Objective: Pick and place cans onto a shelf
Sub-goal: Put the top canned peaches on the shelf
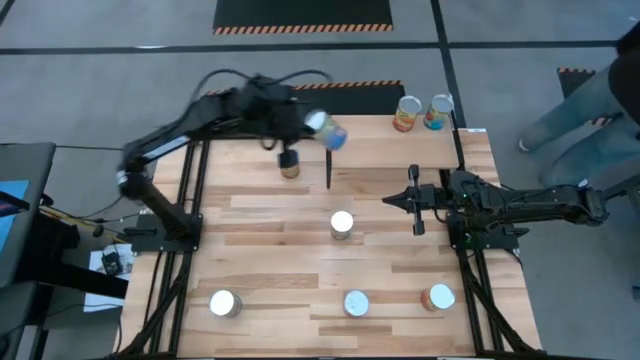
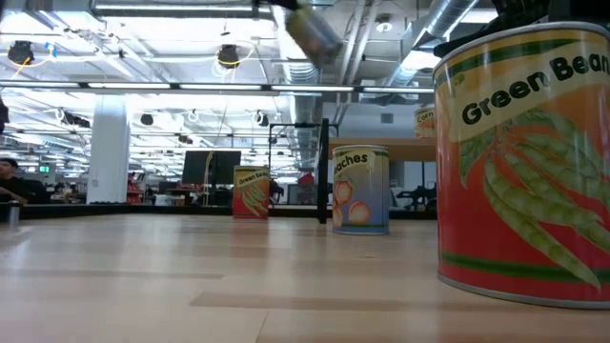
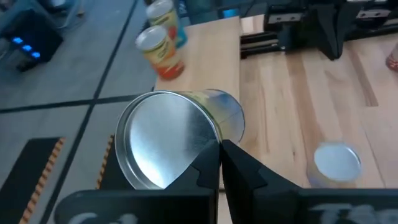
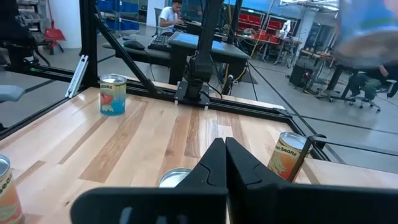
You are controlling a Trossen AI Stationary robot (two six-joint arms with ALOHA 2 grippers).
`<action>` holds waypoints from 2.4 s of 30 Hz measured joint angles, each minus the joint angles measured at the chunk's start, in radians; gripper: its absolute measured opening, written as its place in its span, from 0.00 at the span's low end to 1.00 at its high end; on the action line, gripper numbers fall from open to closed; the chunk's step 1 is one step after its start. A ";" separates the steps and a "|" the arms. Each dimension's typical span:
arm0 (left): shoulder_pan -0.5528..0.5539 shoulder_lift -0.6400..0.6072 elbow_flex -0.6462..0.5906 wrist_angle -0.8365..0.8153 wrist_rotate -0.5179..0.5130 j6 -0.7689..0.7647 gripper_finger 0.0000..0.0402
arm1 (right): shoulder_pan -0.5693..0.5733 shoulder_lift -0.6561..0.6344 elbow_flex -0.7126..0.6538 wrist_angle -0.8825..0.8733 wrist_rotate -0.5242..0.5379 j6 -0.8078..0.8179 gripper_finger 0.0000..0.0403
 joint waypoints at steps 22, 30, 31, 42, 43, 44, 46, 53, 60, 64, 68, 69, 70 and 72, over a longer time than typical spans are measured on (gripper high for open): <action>0.004 0.539 0.414 0.056 -0.017 0.102 0.00 | 0.000 0.000 0.000 -0.024 0.000 0.000 0.02; 0.016 0.556 0.399 0.025 -0.028 0.101 0.00 | 0.000 0.000 0.000 -0.027 0.000 0.000 0.02; 0.018 0.556 0.394 0.021 -0.028 0.101 0.00 | 0.000 0.000 0.000 -0.027 0.000 0.000 0.02; 0.022 0.556 0.390 -0.004 -0.032 0.094 0.01 | 0.000 0.000 0.000 -0.027 0.000 0.007 0.02; 0.022 0.556 0.390 -0.004 -0.032 0.093 0.01 | 0.000 0.000 0.000 -0.027 0.000 0.007 0.03; 0.022 0.556 0.390 -0.004 -0.032 0.093 0.02 | 0.000 0.000 0.000 -0.028 0.000 0.007 0.03; 0.022 0.556 0.390 -0.004 -0.032 0.093 0.05 | 0.000 0.000 0.000 -0.030 0.000 0.007 0.02; 0.022 0.556 0.390 -0.004 -0.032 0.094 0.15 | 0.000 0.000 0.000 -0.031 0.000 0.007 0.02; 0.021 0.521 0.418 -0.015 -0.031 0.133 0.18 | 0.000 0.000 0.000 -0.031 0.000 0.008 0.03; 0.019 0.454 0.417 -0.057 -0.003 0.133 0.15 | 0.000 0.000 0.000 -0.030 0.000 0.007 0.03; 0.017 0.391 0.417 -0.137 0.082 0.113 0.05 | 0.000 0.000 0.000 -0.028 0.000 0.007 0.03; 0.017 0.383 0.417 -0.148 0.110 0.103 0.03 | 0.000 0.000 0.000 -0.028 0.000 0.007 0.03; 0.018 0.379 0.418 -0.155 0.137 0.094 0.02 | -0.002 0.000 0.000 -0.026 0.000 0.007 0.04; 0.022 0.378 0.417 -0.160 0.176 0.080 0.01 | -0.002 0.000 0.000 -0.021 0.037 0.007 0.04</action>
